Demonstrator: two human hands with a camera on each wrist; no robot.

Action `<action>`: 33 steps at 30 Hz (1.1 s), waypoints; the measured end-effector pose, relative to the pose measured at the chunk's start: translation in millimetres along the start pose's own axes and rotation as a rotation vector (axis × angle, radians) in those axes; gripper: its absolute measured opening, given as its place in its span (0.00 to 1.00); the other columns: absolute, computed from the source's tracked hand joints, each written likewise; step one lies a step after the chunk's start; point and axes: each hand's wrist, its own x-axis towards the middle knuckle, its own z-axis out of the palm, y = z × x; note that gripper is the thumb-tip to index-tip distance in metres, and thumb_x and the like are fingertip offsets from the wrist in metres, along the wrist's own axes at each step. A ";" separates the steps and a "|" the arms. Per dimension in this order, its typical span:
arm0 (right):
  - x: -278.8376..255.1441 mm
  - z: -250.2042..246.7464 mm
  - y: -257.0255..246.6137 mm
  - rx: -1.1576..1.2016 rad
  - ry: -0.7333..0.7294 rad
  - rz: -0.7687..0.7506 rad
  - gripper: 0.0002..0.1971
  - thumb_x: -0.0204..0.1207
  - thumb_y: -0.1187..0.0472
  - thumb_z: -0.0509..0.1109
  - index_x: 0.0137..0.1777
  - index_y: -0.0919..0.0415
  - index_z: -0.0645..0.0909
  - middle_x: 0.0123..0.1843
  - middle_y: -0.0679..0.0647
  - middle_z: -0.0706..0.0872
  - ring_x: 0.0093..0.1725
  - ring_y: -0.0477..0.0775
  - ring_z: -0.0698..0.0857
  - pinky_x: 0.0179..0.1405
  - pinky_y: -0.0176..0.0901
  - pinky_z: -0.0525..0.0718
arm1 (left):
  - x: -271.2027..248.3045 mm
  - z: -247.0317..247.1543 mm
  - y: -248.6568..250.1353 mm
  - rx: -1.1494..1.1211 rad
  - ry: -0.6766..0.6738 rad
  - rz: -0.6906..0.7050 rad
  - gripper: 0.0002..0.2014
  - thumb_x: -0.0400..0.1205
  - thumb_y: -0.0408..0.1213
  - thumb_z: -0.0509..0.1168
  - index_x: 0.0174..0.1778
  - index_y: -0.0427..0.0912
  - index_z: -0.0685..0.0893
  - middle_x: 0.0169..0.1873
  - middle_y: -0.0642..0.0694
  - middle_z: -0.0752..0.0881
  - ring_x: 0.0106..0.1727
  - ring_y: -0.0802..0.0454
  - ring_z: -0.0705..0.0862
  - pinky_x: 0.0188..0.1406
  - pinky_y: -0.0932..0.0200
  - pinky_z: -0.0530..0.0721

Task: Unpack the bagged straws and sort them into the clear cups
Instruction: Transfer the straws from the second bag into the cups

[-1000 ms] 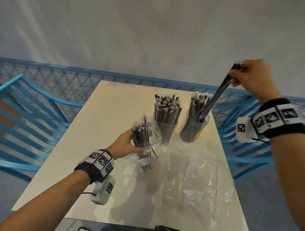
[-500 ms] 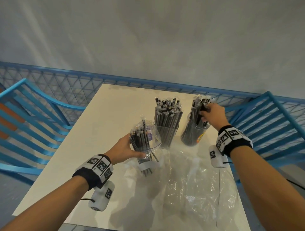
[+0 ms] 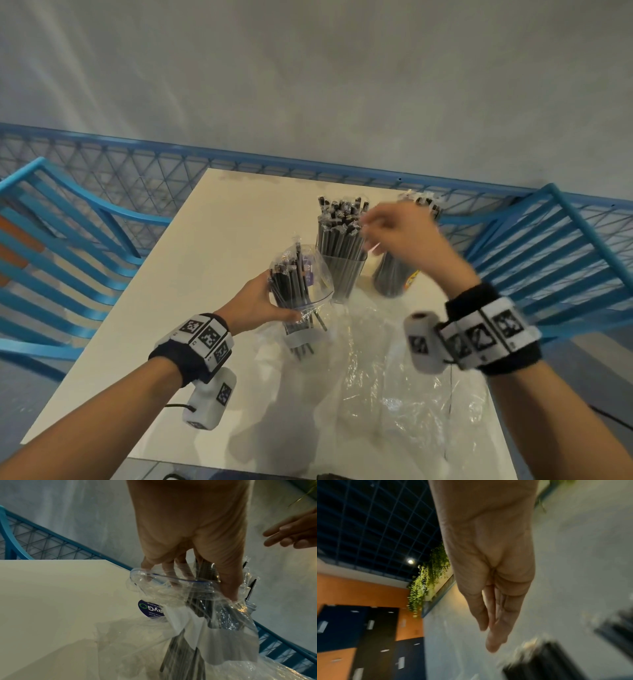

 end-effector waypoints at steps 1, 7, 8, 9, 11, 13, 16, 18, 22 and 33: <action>-4.7 19.2 -4.5 -0.020 -0.117 0.000 0.13 0.79 0.64 0.70 0.63 0.63 0.82 0.38 0.48 0.89 0.30 0.36 0.88 0.34 0.27 0.85 | -0.2 -0.3 0.2 0.004 0.001 0.002 0.37 0.66 0.38 0.84 0.70 0.46 0.77 0.56 0.60 0.83 0.56 0.71 0.79 0.52 0.80 0.72; -3.3 91.9 -8.8 -0.024 -0.320 0.054 0.38 0.68 0.54 0.82 0.76 0.56 0.70 0.47 0.50 0.85 0.38 0.46 0.86 0.39 0.37 0.84 | -2.8 -1.2 0.7 -0.024 0.007 0.008 0.35 0.65 0.34 0.84 0.67 0.50 0.79 0.54 0.62 0.85 0.54 0.74 0.81 0.51 0.72 0.77; -1.7 96.3 -9.4 -0.032 -0.323 0.019 0.36 0.67 0.53 0.82 0.74 0.56 0.72 0.48 0.50 0.84 0.41 0.48 0.85 0.41 0.40 0.83 | -3.1 -0.6 1.3 -0.022 0.006 0.012 0.34 0.65 0.33 0.84 0.65 0.50 0.79 0.52 0.63 0.85 0.51 0.76 0.81 0.48 0.74 0.77; -0.4 99.6 -10.4 -0.066 -0.322 -0.025 0.31 0.67 0.54 0.82 0.70 0.57 0.77 0.49 0.52 0.83 0.44 0.50 0.84 0.43 0.42 0.82 | -3.1 -0.2 1.4 -0.019 0.007 0.017 0.33 0.66 0.32 0.84 0.64 0.51 0.79 0.51 0.63 0.85 0.48 0.78 0.81 0.46 0.78 0.76; 1.4 103.5 -10.8 -0.108 -0.298 -0.074 0.20 0.69 0.55 0.80 0.59 0.61 0.84 0.50 0.55 0.85 0.46 0.53 0.83 0.43 0.43 0.80 | -3.5 -0.3 1.9 -0.022 0.009 0.022 0.32 0.66 0.32 0.84 0.63 0.51 0.78 0.51 0.63 0.84 0.48 0.77 0.81 0.44 0.82 0.75; 2.0 101.3 -9.9 -0.044 -0.260 -0.050 0.11 0.71 0.58 0.79 0.49 0.62 0.84 0.44 0.53 0.86 0.39 0.49 0.84 0.37 0.37 0.80 | -4.5 -0.6 2.2 -0.025 0.011 0.028 0.33 0.65 0.33 0.84 0.64 0.51 0.78 0.51 0.64 0.84 0.51 0.75 0.80 0.46 0.82 0.74; 3.2 89.0 -7.1 0.071 -0.201 -0.032 0.07 0.71 0.63 0.79 0.44 0.64 0.84 0.31 0.48 0.84 0.24 0.38 0.82 0.26 0.25 0.77 | -6.0 -1.0 0.5 -0.020 0.014 0.020 0.32 0.66 0.34 0.84 0.64 0.49 0.80 0.49 0.64 0.84 0.49 0.76 0.80 0.44 0.81 0.74; 4.5 80.5 -4.9 0.094 -0.196 -0.034 0.08 0.72 0.64 0.78 0.46 0.69 0.85 0.28 0.48 0.84 0.21 0.34 0.81 0.26 0.22 0.76 | -6.1 -0.2 -0.9 -0.012 0.015 0.018 0.30 0.66 0.33 0.84 0.63 0.47 0.81 0.48 0.63 0.84 0.47 0.77 0.80 0.42 0.83 0.73; 4.7 68.9 -3.3 0.051 -0.149 -0.068 0.05 0.77 0.60 0.74 0.47 0.61 0.84 0.33 0.51 0.88 0.25 0.36 0.84 0.30 0.27 0.81 | -4.3 0.1 -0.5 -0.014 -0.003 0.018 0.32 0.67 0.34 0.84 0.67 0.43 0.82 0.51 0.58 0.87 0.52 0.70 0.82 0.44 0.83 0.74; 6.2 -6.1 -37.4 0.271 0.069 -0.145 0.07 0.77 0.63 0.73 0.51 0.64 0.82 0.35 0.56 0.89 0.30 0.52 0.88 0.37 0.46 0.90 | -6.0 3.3 2.5 -0.002 -0.001 0.002 0.33 0.67 0.34 0.83 0.66 0.44 0.79 0.48 0.64 0.83 0.48 0.74 0.79 0.41 0.86 0.72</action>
